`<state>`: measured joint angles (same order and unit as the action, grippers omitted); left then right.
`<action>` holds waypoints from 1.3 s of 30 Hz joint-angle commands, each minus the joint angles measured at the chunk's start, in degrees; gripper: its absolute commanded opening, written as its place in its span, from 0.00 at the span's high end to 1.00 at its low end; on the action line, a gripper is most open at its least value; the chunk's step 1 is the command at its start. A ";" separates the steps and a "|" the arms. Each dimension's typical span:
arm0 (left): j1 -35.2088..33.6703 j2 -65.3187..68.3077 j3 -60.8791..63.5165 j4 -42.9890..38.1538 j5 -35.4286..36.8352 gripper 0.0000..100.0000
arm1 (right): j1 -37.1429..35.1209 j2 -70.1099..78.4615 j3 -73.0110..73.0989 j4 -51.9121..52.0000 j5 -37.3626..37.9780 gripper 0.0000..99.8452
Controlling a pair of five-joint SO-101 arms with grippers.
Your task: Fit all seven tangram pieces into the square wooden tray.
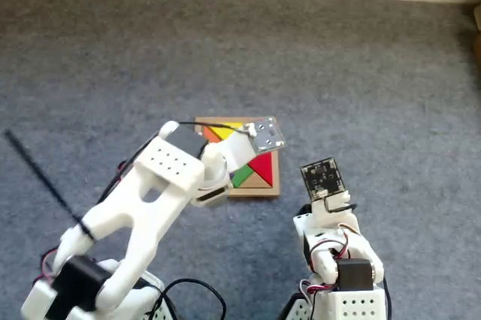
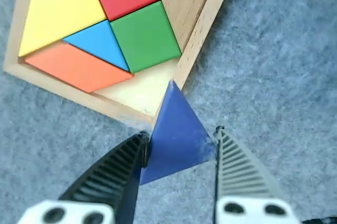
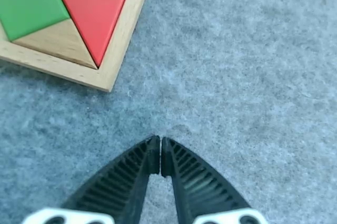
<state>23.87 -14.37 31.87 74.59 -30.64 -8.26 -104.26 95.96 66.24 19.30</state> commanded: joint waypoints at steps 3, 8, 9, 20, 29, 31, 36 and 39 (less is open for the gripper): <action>0.66 8.84 -9.71 -0.70 -0.35 0.95 | 0.66 -1.01 6.46 -1.10 0.09 0.98; 0.48 15.60 -14.99 -0.26 -0.26 0.86 | 0.66 -1.01 6.46 -1.10 0.09 0.98; 0.48 16.84 -15.69 -0.26 -0.26 0.84 | 0.66 -1.01 6.46 -1.10 0.09 0.98; -4.44 16.40 -24.22 6.42 2.90 0.81 | 0.66 -1.01 6.46 -1.10 0.09 0.98; -7.08 16.40 -24.48 7.12 6.77 0.74 | 0.66 -1.01 6.46 -1.10 0.09 0.98; -6.99 16.04 -24.40 7.47 6.86 0.74 | 0.66 -1.01 6.46 -1.10 0.09 0.98; -7.08 15.69 -24.48 9.05 7.03 0.76 | 0.66 -1.01 6.46 -1.10 0.09 0.98; -7.08 15.69 -24.31 11.25 7.03 0.81 | 0.66 -1.01 6.46 -1.10 0.09 0.98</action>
<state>17.54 4.70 10.42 83.82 -24.22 -8.26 -104.26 95.96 66.24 19.30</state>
